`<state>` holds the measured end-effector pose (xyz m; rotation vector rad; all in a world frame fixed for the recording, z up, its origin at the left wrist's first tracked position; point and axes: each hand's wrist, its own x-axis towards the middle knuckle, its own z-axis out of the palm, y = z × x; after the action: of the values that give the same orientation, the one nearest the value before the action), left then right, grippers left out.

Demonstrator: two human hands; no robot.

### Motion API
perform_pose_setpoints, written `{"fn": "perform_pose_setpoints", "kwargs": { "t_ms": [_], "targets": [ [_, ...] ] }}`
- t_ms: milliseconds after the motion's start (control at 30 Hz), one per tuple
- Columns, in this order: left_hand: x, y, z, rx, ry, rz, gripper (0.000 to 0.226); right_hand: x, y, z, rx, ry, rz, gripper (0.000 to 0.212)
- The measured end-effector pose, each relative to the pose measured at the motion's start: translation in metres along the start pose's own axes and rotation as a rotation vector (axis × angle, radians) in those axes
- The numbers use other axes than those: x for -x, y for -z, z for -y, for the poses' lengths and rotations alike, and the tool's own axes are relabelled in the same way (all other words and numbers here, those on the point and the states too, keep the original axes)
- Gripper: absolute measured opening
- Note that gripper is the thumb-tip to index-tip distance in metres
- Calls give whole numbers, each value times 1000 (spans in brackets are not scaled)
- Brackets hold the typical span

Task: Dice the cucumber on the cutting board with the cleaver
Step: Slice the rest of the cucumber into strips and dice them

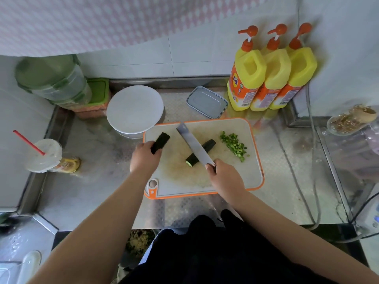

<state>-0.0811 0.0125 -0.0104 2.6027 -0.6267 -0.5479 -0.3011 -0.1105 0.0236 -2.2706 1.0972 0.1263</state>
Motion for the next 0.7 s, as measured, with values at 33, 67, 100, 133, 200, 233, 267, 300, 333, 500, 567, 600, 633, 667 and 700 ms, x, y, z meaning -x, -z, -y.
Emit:
{"fn": "perform_pose_setpoints", "kwargs": {
  "t_ms": [33,67,100,133,200,233,267,300,333,500,567,600,633,667,700],
  "targets": [
    [-11,5,-4,-35,-1,-13,30,-1,2,-3,-10,-12,-8,30],
    [-20,9,-9,-63,0,-18,30,-2,3,-6,-11,-21,-16,31],
    [-29,12,-14,-83,3,-16,31,-2,3,-9,-9,-29,-23,33],
    [-37,14,-18,-103,4,-16,31,-2,3,-12,-6,-40,-27,35],
    [-49,15,-22,-160,-15,-17,32,-1,1,-18,-6,-63,-33,40],
    [-53,14,-23,-196,-33,-17,31,0,1,-21,-9,-71,-35,42],
    [-57,13,-23,-227,-48,-12,31,0,1,-23,-14,-73,-38,43],
    [-60,12,-23,-251,-59,-2,32,1,1,-25,-21,-73,-45,43],
    [-61,10,-22,-267,-69,14,33,2,1,-27,-29,-75,-52,44],
    [-51,-3,-23,-333,-125,-48,44,-1,5,-35,-109,-153,-72,43],
    [-41,-11,-34,-281,-230,-127,45,-3,7,-38,-154,-202,-83,43],
    [-34,-16,-43,-239,-300,-101,43,-4,8,-40,-171,-222,-87,42],
    [-26,-24,-53,-195,-358,-36,41,-6,9,-41,-182,-238,-92,41],
    [-19,-33,-64,-169,-387,50,40,-7,9,-42,-190,-250,-98,39],
    [-12,-42,-74,-170,-386,142,41,-8,10,-43,-198,-262,-103,36]
  ]
}}
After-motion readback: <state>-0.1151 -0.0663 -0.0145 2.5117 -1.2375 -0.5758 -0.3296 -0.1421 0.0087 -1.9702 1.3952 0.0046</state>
